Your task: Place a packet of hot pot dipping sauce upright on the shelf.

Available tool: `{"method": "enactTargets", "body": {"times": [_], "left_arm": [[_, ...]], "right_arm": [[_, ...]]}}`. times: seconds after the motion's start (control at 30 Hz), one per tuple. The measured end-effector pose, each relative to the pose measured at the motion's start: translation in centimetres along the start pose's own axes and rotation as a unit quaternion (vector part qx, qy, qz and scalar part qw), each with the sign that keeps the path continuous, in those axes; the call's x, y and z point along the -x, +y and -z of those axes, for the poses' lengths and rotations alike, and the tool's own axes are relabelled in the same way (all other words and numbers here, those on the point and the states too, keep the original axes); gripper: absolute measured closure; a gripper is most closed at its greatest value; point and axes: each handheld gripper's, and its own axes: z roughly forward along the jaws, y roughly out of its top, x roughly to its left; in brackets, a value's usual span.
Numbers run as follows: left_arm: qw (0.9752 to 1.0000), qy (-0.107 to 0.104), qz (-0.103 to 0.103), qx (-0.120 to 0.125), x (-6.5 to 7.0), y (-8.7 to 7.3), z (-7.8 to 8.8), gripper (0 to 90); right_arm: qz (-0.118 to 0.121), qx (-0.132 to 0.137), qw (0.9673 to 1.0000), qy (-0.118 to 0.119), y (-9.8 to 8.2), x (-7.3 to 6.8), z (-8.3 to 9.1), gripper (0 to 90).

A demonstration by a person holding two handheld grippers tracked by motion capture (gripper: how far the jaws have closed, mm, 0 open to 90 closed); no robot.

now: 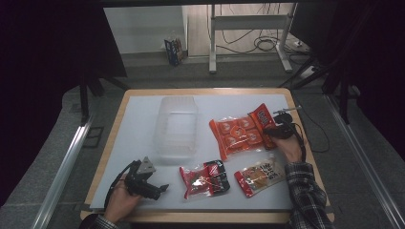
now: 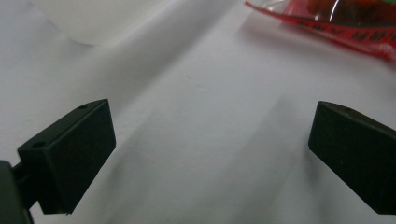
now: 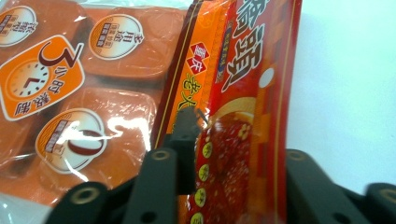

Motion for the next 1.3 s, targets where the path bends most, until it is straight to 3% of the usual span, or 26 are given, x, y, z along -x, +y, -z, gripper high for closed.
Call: {"method": "enactTargets", "body": {"times": [0.23, 0.4, 0.67, 0.97, 1.3], "left_arm": [[0.9988, 0.015, 0.006, 0.046, -0.3, -0.1, 0.8, 0.1], [0.9978, 0.017, 0.009, 0.063, -0.4, -0.1, 1.1, 0.2], [0.9971, 0.029, 0.007, 0.070, -0.4, -0.2, 1.4, 0.0], [0.9959, 0.043, 0.009, 0.079, -0.1, -0.7, 2.6, 0.0], [0.9953, 0.063, 0.019, 0.071, 0.1, -1.4, 3.3, 0.0]], "right_arm": [[-0.026, -0.006, 0.9995, 0.014, 0.4, 0.1, -0.3, 83.0], [-0.021, -0.013, 0.9996, 0.012, 0.6, -0.1, -0.3, 88.4], [0.022, -0.024, 0.9994, -0.006, 1.7, -1.6, 0.7, 88.4], [0.024, 0.019, 0.9995, 0.009, 2.9, -2.7, 3.3, 88.5], [0.039, 0.079, 0.9953, 0.041, 5.9, -5.5, 7.6, 88.4]]}}
